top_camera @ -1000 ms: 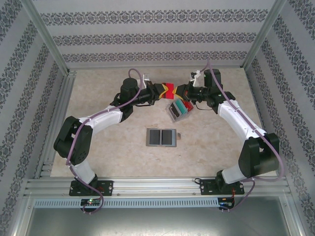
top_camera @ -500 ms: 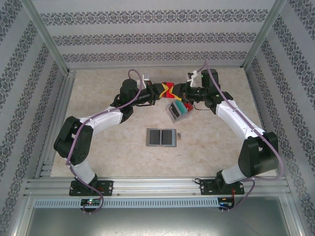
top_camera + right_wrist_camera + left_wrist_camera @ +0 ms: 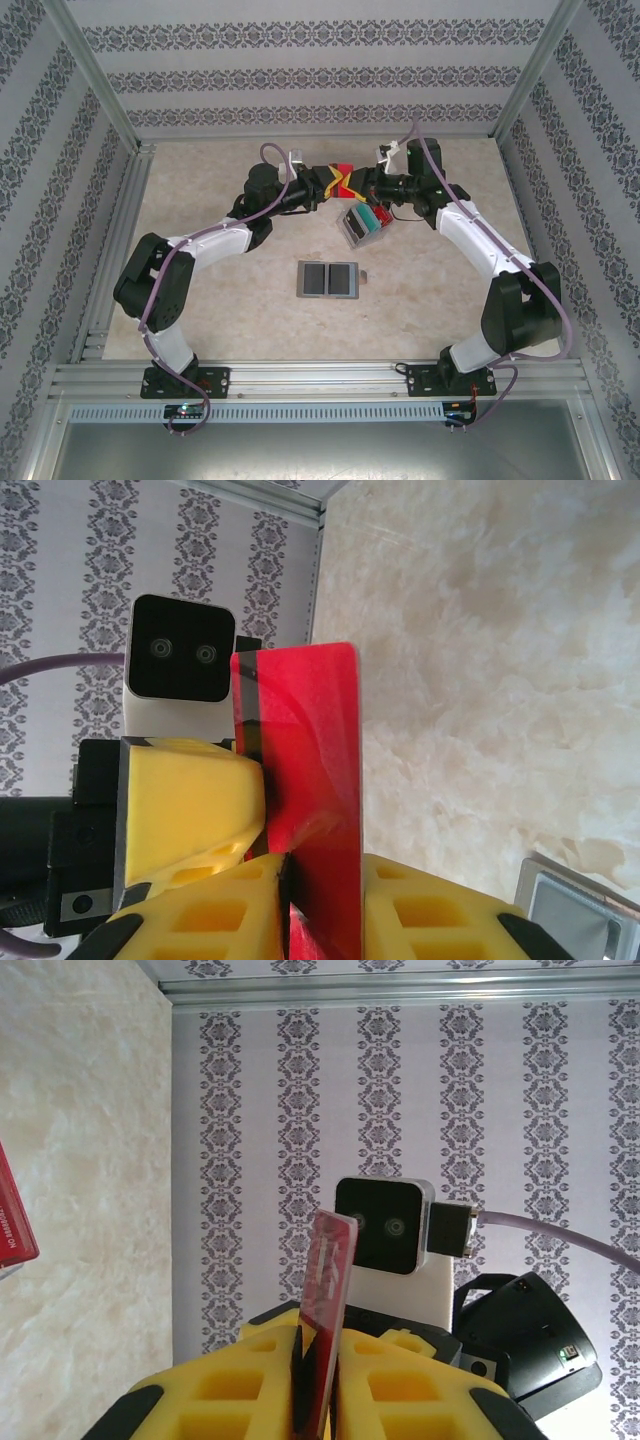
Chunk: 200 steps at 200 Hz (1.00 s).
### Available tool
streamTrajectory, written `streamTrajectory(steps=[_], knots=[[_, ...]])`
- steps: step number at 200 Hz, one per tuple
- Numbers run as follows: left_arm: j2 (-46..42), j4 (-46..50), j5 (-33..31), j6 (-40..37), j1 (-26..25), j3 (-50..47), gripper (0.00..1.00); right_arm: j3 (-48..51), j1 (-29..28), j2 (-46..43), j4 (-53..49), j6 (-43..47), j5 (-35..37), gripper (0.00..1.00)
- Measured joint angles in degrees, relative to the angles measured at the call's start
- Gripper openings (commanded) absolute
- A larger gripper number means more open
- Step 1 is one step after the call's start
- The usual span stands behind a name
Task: Put the credit cards into the card holder
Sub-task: Separate the credit card.
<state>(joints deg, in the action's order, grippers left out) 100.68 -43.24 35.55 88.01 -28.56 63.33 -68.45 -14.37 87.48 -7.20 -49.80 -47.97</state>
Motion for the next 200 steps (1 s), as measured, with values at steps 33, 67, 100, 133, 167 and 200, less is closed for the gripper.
streamTrajectory(steps=[33, 67, 100, 133, 167, 200], knots=[[0.5, -1.6, 0.0, 1.0, 0.0, 0.0, 0.18, 0.0, 0.2, 0.0, 0.4, 0.0, -0.1, 0.24], [0.7, -2.3, -0.2, 1.2, -0.2, -0.1, 0.2, 0.0, 0.5, -0.2, 0.2, 0.0, -0.1, 0.22], [0.7, -2.3, -0.2, 1.1, -0.2, -0.1, 0.21, 0.1, 0.9, -0.2, 0.2, 0.0, 0.0, 0.22], [0.7, -2.3, -0.1, 1.1, -0.2, -0.1, 0.21, 0.3, 1.3, -0.2, 0.2, 0.0, 0.3, 0.21], [0.7, -2.3, -0.2, 1.2, -0.3, -0.1, 0.2, 0.3, 1.5, -0.4, 0.2, 0.0, 1.0, 0.21], [0.7, -2.3, -0.3, 1.2, -0.2, -0.1, 0.14, 0.5, 1.5, -0.9, 0.1, 0.2, 2.0, 0.15]])
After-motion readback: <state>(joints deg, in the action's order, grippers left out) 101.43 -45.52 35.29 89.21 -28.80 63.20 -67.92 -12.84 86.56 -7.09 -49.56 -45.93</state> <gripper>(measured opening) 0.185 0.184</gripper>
